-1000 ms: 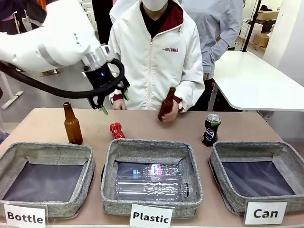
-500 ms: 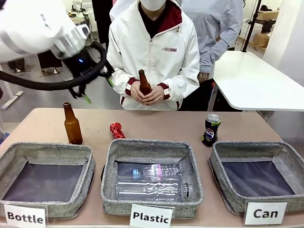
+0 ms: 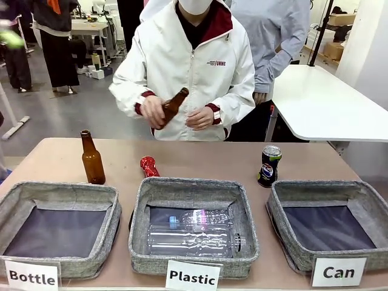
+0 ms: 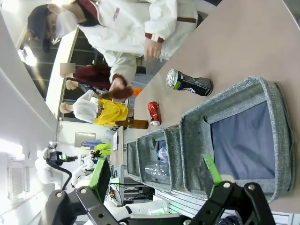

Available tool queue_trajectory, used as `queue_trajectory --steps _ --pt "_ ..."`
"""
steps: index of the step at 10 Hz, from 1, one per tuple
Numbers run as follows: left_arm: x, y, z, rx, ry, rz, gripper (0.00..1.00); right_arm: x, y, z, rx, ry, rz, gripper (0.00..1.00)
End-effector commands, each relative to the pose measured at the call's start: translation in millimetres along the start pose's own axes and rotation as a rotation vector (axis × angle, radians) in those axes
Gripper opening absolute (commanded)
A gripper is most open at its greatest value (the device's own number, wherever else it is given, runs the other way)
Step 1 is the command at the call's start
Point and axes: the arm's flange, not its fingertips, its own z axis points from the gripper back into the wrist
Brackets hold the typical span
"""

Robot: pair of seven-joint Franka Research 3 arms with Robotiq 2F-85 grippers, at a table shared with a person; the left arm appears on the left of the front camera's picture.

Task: Sort the can waste into the basket.
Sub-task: Pick up the can waste from the table and place it in the right Fabric basket.

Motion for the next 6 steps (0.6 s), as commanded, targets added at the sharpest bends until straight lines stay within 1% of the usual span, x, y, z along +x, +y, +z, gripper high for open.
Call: queue_trajectory --steps 1,2,4,5,6 --pt "6 81 -1 -0.005 0.144 0.031 1.00 3 1 0 0.022 -0.010 0.026 1.00" --pt "-8 124 5 -0.012 0.164 0.072 1.00 3 1 0 0.022 -0.010 0.026 1.00" --pt "-32 204 10 -0.201 0.119 0.062 1.00 3 1 0 0.022 -0.010 0.026 1.00" --pt "-41 225 9 -0.238 0.105 0.061 1.00 3 1 0 0.022 -0.010 0.026 1.00" --pt "-49 238 5 -0.265 0.096 0.043 1.00 3 1 0 0.022 -0.010 0.026 1.00"
